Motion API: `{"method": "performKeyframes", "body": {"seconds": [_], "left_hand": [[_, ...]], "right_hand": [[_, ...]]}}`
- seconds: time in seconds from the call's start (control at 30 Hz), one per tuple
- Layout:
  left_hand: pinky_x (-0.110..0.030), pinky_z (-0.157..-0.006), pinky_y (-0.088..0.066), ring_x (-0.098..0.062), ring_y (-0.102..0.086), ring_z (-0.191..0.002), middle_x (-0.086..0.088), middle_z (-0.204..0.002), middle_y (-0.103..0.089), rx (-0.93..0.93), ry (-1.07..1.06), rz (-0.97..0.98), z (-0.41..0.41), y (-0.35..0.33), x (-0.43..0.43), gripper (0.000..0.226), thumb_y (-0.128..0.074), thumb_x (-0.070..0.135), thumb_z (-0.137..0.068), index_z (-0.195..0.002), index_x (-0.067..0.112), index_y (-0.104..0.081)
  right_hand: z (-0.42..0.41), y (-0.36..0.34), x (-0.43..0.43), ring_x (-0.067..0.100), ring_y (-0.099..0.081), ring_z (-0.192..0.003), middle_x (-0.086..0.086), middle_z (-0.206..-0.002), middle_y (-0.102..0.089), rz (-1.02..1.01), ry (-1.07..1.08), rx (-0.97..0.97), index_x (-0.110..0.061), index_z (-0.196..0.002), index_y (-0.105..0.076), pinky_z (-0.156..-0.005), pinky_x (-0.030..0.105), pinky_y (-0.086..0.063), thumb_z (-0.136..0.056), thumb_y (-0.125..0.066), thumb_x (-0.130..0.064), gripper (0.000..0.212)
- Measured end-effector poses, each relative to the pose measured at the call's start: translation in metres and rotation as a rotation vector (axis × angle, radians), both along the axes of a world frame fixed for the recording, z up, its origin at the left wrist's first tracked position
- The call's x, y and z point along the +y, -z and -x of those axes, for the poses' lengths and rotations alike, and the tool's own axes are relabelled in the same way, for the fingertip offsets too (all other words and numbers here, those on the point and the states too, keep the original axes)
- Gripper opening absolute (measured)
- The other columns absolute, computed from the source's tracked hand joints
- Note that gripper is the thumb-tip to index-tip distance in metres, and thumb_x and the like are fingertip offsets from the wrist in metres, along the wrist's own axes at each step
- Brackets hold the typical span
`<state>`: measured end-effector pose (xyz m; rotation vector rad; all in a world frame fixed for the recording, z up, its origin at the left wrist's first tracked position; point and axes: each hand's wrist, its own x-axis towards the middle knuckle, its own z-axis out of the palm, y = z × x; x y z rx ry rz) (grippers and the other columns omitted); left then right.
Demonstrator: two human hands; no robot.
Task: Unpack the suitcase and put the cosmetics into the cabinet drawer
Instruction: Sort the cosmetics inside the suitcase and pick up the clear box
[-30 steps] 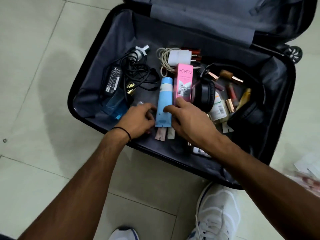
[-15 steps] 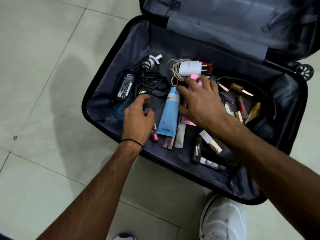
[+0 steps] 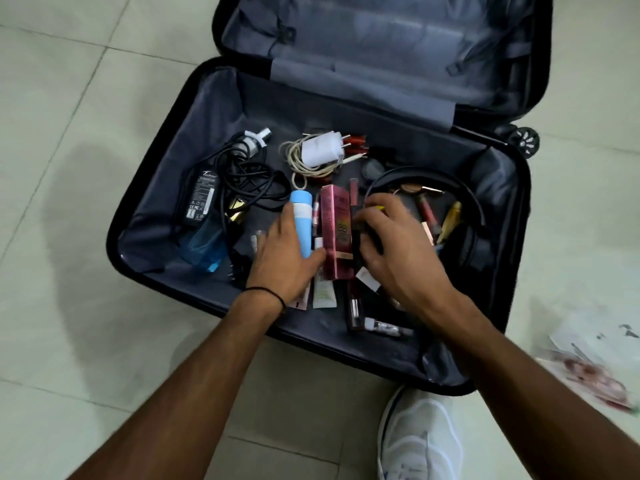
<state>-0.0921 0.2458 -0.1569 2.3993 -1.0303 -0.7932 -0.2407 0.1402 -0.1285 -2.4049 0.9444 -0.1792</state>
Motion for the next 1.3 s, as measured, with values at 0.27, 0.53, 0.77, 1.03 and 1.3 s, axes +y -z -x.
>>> {"method": "performKeyframes", "body": {"seconds": [0.27,0.53,0.77,1.03,1.3], "left_hand": [[-0.043,-0.073,-0.041,-0.043,-0.057,-0.103,-0.02,-0.121,-0.055,-0.243,-0.031,-0.076,0.007,-0.01,-0.015,0.066,-0.064,0.019,-0.082,-0.139,0.008,-0.031],[-0.046,-0.078,-0.048,-0.034,-0.049,-0.109,-0.015,-0.128,-0.04,-0.406,-0.013,-0.025,0.003,-0.005,0.005,0.073,-0.07,0.017,-0.081,-0.143,0.013,-0.032],[-0.04,-0.079,-0.04,-0.03,-0.042,-0.1,-0.002,-0.122,-0.052,-0.616,0.263,0.026,0.004,-0.002,-0.018,0.028,-0.058,0.019,-0.089,-0.116,0.017,-0.063],[-0.043,-0.091,-0.034,-0.032,-0.045,-0.112,-0.013,-0.118,-0.055,-0.692,0.188,-0.265,-0.007,0.007,-0.067,0.047,-0.052,0.047,-0.095,-0.114,0.005,-0.062],[-0.038,-0.085,-0.036,-0.031,-0.053,-0.101,-0.012,-0.101,-0.062,-0.305,0.125,-0.021,-0.02,0.001,-0.068,0.03,-0.061,0.039,-0.091,-0.094,0.011,-0.072]], "right_hand": [[0.025,-0.009,-0.019,0.019,-0.054,-0.12,-0.004,-0.133,-0.056,-0.259,0.222,0.159,-0.024,-0.131,-0.056,-0.096,0.04,-0.049,-0.086,-0.062,-0.058,0.057],[0.019,-0.015,0.002,0.019,-0.053,-0.079,-0.009,-0.087,-0.051,-0.294,0.18,0.331,-0.024,-0.085,-0.047,-0.064,0.035,-0.041,-0.08,-0.061,-0.055,0.035],[0.028,-0.008,0.008,0.024,-0.06,-0.083,0.001,-0.09,-0.063,-0.366,0.202,0.442,-0.021,-0.089,-0.062,-0.066,0.031,-0.044,-0.088,-0.057,-0.04,0.02],[0.033,-0.007,0.011,0.026,-0.062,-0.082,0.003,-0.088,-0.066,-0.357,0.258,0.33,-0.021,-0.094,-0.066,-0.073,0.036,-0.054,-0.089,-0.054,-0.034,0.018],[0.041,-0.003,0.009,0.02,-0.062,-0.073,-0.001,-0.08,-0.066,-0.384,0.315,0.168,-0.021,-0.088,-0.065,-0.063,0.033,-0.05,-0.09,-0.055,-0.031,0.014]]}}
